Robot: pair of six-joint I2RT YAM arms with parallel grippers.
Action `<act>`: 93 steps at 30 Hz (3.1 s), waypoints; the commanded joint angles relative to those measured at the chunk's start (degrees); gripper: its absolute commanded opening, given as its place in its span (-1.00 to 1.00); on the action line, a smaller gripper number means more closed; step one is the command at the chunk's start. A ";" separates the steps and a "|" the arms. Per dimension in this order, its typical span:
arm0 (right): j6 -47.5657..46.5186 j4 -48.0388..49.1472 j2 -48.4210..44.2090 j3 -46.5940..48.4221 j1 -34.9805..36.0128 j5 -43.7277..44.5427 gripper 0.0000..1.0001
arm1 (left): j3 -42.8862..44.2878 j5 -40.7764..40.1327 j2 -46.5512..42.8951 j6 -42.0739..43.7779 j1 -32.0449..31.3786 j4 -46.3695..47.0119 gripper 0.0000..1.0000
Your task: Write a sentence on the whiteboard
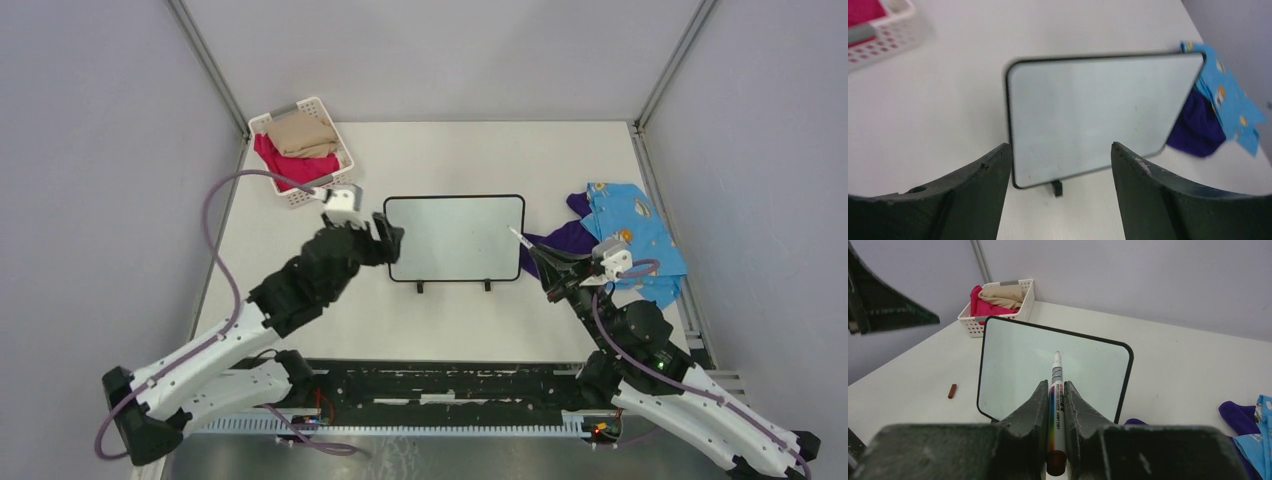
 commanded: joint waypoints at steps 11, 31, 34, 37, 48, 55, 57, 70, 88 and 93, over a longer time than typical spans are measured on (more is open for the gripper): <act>0.14 6.95 3.20 -0.11 0.18 -3.53 -1.00 | 7.84 27.15 4.24 -2.75 43.23 3.99 0.58; -1.29 8.07 5.22 0.34 0.18 -4.90 -1.00 | 1.26 42.15 10.33 -0.46 49.86 26.65 0.76; -1.29 8.27 5.90 0.50 0.16 -5.64 -1.00 | -2.14 47.67 10.77 0.61 50.87 27.28 0.76; -1.24 8.49 6.80 0.60 0.16 -6.24 -1.00 | -6.96 52.25 9.68 -2.66 52.28 30.64 0.77; -0.73 11.40 8.10 -0.19 0.17 -8.51 -1.00 | -16.77 72.49 19.53 -14.32 56.21 53.71 0.72; -0.38 12.61 8.48 -0.71 0.19 -9.02 -1.00 | -16.41 81.07 28.25 -19.44 57.49 69.89 0.56; -0.19 12.91 8.74 -0.85 0.16 -9.19 -1.00 | -16.25 81.99 31.01 -19.58 57.40 72.08 0.54; 0.95 14.44 10.37 -1.20 0.17 -9.67 -1.00 | -16.96 89.14 49.86 -38.30 55.92 110.41 0.39; 2.11 15.25 12.41 -0.55 0.11 -10.16 -1.00 | -16.96 88.50 51.31 -27.39 52.16 100.34 0.21; 2.43 15.35 12.77 -0.61 0.11 -10.28 -1.00 | -17.04 88.68 51.47 -24.58 51.09 97.06 0.14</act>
